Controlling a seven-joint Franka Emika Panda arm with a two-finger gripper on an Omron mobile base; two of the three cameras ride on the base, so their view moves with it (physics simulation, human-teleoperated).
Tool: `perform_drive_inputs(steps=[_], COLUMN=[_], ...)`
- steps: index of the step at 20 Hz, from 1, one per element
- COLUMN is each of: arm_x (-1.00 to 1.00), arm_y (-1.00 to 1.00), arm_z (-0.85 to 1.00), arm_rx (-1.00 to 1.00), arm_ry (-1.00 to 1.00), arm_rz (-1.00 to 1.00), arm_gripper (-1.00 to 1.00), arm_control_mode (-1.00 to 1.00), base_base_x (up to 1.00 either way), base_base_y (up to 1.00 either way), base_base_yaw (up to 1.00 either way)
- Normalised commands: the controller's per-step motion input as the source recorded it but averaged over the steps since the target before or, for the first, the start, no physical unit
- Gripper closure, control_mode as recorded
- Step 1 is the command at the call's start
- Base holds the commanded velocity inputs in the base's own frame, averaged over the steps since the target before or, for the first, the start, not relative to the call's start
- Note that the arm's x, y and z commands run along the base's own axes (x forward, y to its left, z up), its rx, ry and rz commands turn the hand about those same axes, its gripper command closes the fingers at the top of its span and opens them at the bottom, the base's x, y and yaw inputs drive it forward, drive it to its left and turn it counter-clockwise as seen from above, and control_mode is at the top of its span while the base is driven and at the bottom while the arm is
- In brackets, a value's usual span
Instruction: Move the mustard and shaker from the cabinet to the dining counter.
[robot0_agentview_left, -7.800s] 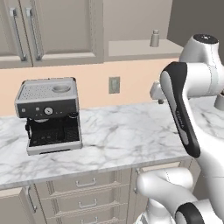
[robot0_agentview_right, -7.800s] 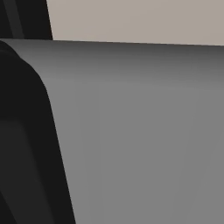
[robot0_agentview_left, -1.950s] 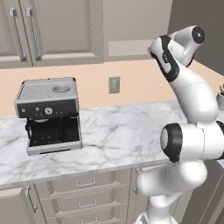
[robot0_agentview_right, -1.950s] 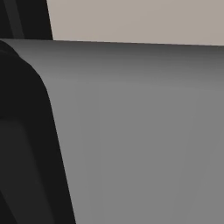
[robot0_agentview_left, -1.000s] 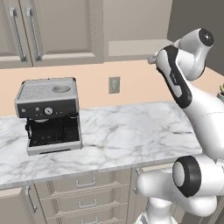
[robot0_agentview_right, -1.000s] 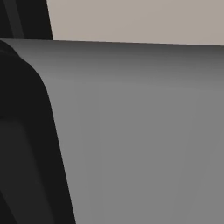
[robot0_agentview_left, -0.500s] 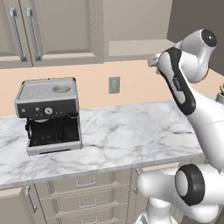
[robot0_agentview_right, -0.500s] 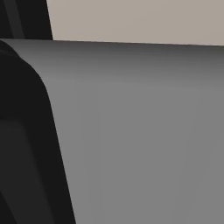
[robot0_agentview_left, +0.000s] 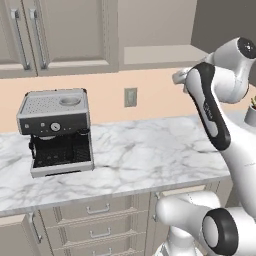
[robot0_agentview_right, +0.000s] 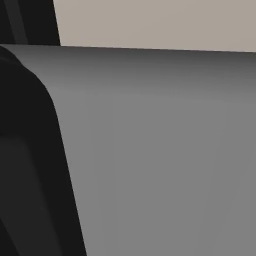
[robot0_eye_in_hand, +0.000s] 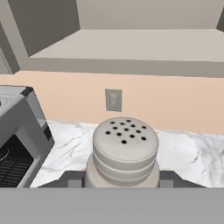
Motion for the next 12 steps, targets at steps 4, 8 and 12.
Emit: perform_drive_inputs(steps=[4, 8, 12], arm_x=[-0.28, -0.23, 0.00], arm_y=[0.00, 0.01, 0.00], arm_z=[-0.06, -0.01, 0.00], arm_rx=[0.00, 0.00, 0.00], arm_ry=[0.01, 0.02, 0.00], arm_rz=[-0.02, 0.00, 0.00], arm_gripper=[1.00, 1.00, 1.00], arm_control_mode=[-1.00, -1.00, 1.00], base_base_x=[0.00, 0.00, -0.41], base_base_y=[0.00, 0.00, 0.66], base_base_yaw=[0.00, 0.00, 0.09])
